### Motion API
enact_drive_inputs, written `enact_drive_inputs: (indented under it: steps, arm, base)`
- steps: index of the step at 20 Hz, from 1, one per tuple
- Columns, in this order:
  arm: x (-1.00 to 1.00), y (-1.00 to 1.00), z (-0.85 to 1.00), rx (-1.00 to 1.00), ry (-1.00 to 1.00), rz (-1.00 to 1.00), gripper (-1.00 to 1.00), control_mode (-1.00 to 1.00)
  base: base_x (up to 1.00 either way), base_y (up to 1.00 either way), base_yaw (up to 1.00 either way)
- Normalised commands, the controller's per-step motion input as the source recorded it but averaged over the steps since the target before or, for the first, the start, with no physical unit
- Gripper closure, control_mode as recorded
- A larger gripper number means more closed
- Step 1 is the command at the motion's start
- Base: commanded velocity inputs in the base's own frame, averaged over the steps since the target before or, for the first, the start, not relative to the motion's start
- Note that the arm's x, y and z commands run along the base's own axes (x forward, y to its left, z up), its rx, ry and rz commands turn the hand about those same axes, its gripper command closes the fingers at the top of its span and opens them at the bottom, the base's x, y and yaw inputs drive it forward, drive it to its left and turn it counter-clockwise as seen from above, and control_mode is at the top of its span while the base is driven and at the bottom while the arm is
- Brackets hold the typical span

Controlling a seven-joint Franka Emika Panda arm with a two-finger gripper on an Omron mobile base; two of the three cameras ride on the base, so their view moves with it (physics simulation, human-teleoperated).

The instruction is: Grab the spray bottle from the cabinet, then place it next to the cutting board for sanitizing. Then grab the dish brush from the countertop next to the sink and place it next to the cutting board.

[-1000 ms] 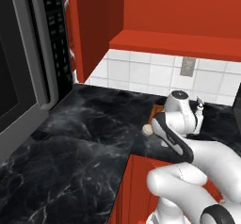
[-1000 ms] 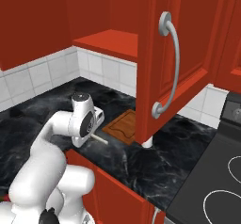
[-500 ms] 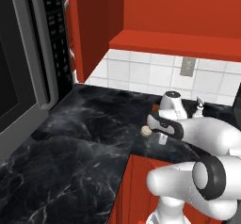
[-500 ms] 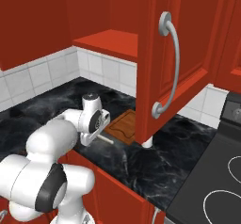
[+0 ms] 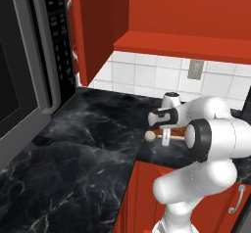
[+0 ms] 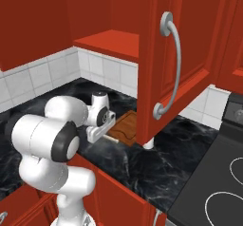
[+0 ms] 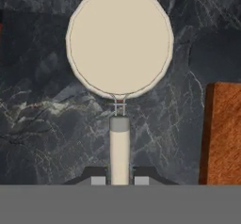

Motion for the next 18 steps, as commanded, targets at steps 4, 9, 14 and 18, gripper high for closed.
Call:
enact_drive_inputs:
  steps: [4,9,14,18]
  arm:
    - [0.25,-0.11,-0.3,0.0,0.05,0.0,1.0,-1.0]
    - [0.04,-0.1,-0.34,0.0,0.01,0.0,1.0,-1.0]
    - [0.0,-0.05,-0.4,0.0,0.01,0.0,1.0,-1.0]
    - [0.0,0.0,-0.38,0.0,0.0,-0.01,-1.0,-1.0]
  base:
    - [0.0,0.0,0.0]
    - [0.0,0.0,0.0]
    - [0.0,0.0,0.0]
    - [0.0,0.0,0.0]
